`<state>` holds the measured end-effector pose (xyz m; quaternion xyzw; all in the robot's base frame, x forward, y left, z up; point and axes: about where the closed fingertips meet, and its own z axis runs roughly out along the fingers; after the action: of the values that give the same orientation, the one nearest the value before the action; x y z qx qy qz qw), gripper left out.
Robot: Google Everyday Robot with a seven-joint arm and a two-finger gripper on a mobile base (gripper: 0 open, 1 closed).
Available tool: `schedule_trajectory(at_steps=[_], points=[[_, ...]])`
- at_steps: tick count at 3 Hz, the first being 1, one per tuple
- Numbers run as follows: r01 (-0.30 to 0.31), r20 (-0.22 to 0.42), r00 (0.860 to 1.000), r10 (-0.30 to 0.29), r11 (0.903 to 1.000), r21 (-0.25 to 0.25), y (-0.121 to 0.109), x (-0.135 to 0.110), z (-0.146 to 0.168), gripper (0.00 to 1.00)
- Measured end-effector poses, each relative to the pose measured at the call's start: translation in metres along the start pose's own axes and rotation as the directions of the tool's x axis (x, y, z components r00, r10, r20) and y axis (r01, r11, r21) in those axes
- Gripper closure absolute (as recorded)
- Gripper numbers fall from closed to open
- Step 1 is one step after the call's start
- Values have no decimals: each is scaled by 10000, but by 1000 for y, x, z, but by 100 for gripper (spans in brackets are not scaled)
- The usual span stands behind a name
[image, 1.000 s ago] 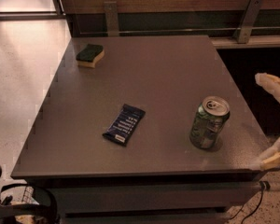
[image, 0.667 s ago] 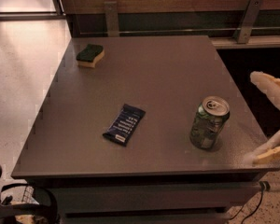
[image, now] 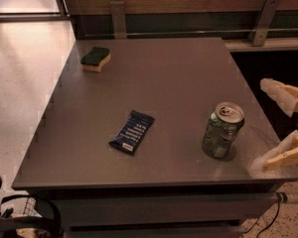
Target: Move green can near sponge
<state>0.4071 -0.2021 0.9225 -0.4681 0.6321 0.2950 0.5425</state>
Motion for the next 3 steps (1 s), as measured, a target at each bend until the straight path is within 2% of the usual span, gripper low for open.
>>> schedule_trajectory(at_steps=[1, 3], points=[[-268, 517, 9983, 267, 9996, -2, -6, 11, 8, 0], [-376, 1231, 9916, 391, 9992, -143, -3, 34, 28, 0]])
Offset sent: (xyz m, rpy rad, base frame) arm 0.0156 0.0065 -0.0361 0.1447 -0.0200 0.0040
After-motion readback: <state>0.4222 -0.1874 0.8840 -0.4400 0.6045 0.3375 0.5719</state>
